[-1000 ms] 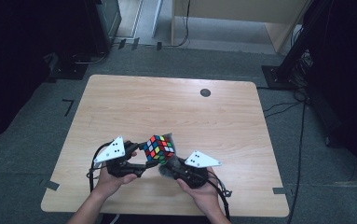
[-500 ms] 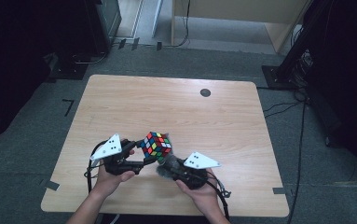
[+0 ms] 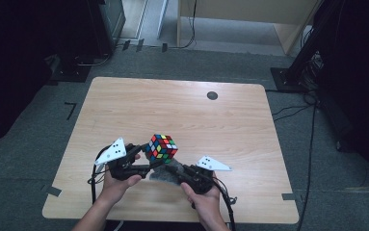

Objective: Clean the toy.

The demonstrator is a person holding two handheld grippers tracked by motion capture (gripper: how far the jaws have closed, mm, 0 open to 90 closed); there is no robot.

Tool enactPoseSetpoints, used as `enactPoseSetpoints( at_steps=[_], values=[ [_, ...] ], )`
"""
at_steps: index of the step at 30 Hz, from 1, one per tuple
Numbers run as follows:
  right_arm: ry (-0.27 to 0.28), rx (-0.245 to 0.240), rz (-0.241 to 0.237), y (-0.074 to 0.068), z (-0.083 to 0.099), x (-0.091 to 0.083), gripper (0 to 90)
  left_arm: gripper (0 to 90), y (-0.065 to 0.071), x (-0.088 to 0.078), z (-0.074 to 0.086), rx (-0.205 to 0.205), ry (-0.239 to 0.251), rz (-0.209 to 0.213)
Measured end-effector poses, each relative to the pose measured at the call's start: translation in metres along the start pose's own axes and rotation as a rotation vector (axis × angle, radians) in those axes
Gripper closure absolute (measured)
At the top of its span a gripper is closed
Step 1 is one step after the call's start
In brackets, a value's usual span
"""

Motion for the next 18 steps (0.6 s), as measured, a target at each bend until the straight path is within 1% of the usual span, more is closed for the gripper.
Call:
enactPoseSetpoints(
  at_steps=[1, 2, 3, 5, 7, 9, 10, 12, 14, 15, 17, 18],
  values=[
    [0.011, -0.008, 0.019, 0.003, -0.002, -0.002, 73.4, 34.8, 0.000, 0.000, 0.000, -0.002, 0.002, 0.000],
    [0.014, -0.023, 0.027, 0.003, -0.003, -0.002, 73.4, 34.8, 0.000, 0.000, 0.000, -0.003, 0.002, 0.001],
    [0.008, -0.042, 0.025, 0.002, -0.003, -0.002, 73.2, 34.8, 0.000, 0.001, 0.000, -0.003, -0.001, 0.000],
    [-0.021, -0.080, -0.007, -0.007, 0.003, 0.001, 72.7, 34.8, 0.001, 0.003, 0.002, -0.008, -0.007, 0.002],
    [-0.065, -0.106, -0.065, -0.020, 0.012, 0.007, 72.1, 34.8, 0.002, 0.004, 0.004, -0.001, -0.020, 0.003],
    [-0.089, -0.115, -0.108, -0.026, 0.016, 0.011, 71.9, 34.8, 0.003, 0.005, 0.007, 0.018, -0.036, -0.002],
    [-0.085, -0.119, -0.104, -0.027, 0.015, 0.011, 71.9, 34.8, 0.003, 0.005, 0.007, 0.026, -0.042, -0.004],
    [-0.070, -0.114, -0.077, -0.019, 0.010, 0.008, 71.6, 34.8, 0.003, 0.004, 0.006, 0.026, -0.035, -0.005],
    [-0.057, -0.123, -0.025, -0.007, 0.004, 0.003, 71.4, 34.8, 0.001, 0.002, 0.004, 0.015, -0.024, -0.009],
    [-0.049, -0.138, -0.002, -0.002, 0.002, 0.001, 71.3, 34.8, 0.000, 0.001, 0.002, 0.008, -0.021, -0.009],
    [-0.032, -0.205, 0.088, 0.015, -0.006, -0.007, 70.7, 34.8, -0.003, -0.001, 0.002, 0.011, -0.023, -0.017],
    [-0.029, -0.213, 0.121, 0.021, -0.008, -0.009, 70.6, 34.8, -0.005, -0.002, 0.002, 0.010, -0.026, -0.026]
  ],
)
Point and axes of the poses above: each handheld gripper's, and its own axes: x roughly forward along the jaws, z roughly out of its underside, y roughly to its right, the point moved 6 cm from there along x, roughly forward along the jaws, and after that the axes turned 10 degrees about y, right-handed, at the moved point
